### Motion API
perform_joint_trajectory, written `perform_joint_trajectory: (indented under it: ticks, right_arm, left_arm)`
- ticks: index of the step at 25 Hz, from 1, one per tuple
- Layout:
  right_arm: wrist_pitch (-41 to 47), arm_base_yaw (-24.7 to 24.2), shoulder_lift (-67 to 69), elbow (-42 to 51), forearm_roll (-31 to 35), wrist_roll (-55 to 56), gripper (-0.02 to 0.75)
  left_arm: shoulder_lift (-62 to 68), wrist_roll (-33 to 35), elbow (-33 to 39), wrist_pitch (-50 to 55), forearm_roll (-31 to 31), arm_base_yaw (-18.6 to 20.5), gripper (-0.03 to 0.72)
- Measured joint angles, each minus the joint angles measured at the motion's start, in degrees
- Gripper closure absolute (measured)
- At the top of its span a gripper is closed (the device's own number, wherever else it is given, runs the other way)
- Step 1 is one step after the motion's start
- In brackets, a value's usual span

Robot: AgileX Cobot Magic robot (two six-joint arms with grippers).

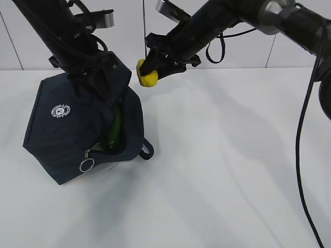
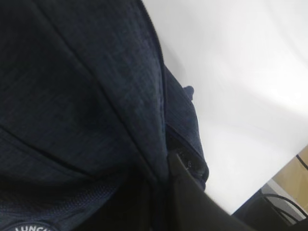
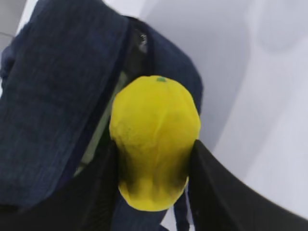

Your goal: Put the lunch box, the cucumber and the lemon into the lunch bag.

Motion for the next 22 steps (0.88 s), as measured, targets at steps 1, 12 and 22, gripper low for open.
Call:
perform_joint_trajectory:
  ticks: [1, 12, 22]
  right_arm:
    - [0.0, 0.0, 0.0, 0.73, 1.27, -0.91, 0.408]
    - [-0.2, 0.0, 0.0, 12.73, 18.91, -13.34, 0.411]
    - [-0.98, 0.0, 0.0, 19.65, 31.63, -21.32, 0.398]
  left_arm:
    - [-0.25, -0.11, 0.0, -0.29, 0.0, 0.0, 0.671]
    - [-0.84, -1.51, 0.0, -0.55, 0.14, 0.0, 0.671]
    - [-0.84, -1.82, 0.0, -0.55, 0.83, 0.0, 0.671]
